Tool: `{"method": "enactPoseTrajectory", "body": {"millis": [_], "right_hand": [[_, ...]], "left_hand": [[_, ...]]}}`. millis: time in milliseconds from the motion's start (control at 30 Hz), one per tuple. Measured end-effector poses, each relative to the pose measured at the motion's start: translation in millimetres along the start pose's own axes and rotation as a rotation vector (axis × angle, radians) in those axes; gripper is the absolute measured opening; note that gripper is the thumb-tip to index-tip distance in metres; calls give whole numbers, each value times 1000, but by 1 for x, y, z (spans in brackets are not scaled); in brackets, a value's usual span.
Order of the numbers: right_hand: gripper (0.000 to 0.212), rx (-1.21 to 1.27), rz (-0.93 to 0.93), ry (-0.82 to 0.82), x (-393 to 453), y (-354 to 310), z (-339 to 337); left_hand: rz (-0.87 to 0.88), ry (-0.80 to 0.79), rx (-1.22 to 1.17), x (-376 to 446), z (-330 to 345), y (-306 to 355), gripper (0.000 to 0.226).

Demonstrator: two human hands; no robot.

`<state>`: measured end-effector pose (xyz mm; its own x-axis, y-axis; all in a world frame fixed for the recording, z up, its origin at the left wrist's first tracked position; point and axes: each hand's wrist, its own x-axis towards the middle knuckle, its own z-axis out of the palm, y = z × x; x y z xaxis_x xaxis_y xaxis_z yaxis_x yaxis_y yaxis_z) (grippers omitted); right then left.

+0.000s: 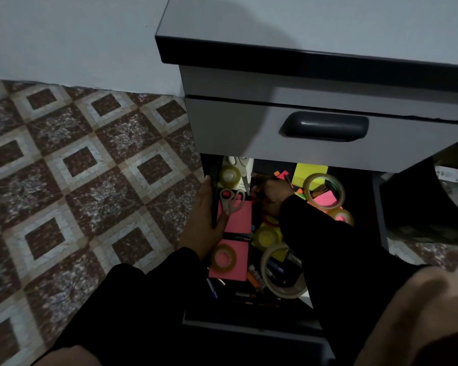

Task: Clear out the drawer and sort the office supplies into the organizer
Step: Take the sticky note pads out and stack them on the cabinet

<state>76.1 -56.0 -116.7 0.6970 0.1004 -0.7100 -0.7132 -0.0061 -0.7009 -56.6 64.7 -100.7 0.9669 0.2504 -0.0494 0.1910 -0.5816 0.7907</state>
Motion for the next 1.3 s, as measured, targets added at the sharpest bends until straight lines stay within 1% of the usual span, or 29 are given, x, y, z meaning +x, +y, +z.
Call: {"method": "enactPoseTrajectory", "body": {"millis": [133, 233, 333, 500, 667, 733, 900, 1033, 1167, 1300], "right_hand": [[46, -9, -17, -15, -1, -2, 0], [46, -40, 3, -61, -1, -2, -4], [41, -62, -10, -84, -2, -3, -6], [42, 52, 29, -77, -5, -5, -9], [41, 126, 53, -93, -8, -9, -11], [39, 86, 26, -101, -8, -7, -8], [28, -39, -33, -189, -5, -3, -7], [15, -75, -68, -136, -6, 2, -5], [22, -43, -85, -99, -9, 4, -1], [25, -22, -78, -75, -15, 5, -2]], "left_hand": [[3, 9, -6, 0, -1, 2, 72], [7, 23, -4, 0, -1, 3, 72], [11, 20, -10, 0, -1, 1, 72], [39, 32, -35, 1, 0, -2, 80], [14, 13, -43, 1, 1, -3, 74], [19, 16, -41, 1, 2, -3, 74], [26, 24, -63, 2, 2, -4, 74], [14, 24, -56, 2, 3, -6, 75], [6, 24, -49, 3, 3, -6, 77], [0, 20, -35, 3, 3, -5, 76]]}}
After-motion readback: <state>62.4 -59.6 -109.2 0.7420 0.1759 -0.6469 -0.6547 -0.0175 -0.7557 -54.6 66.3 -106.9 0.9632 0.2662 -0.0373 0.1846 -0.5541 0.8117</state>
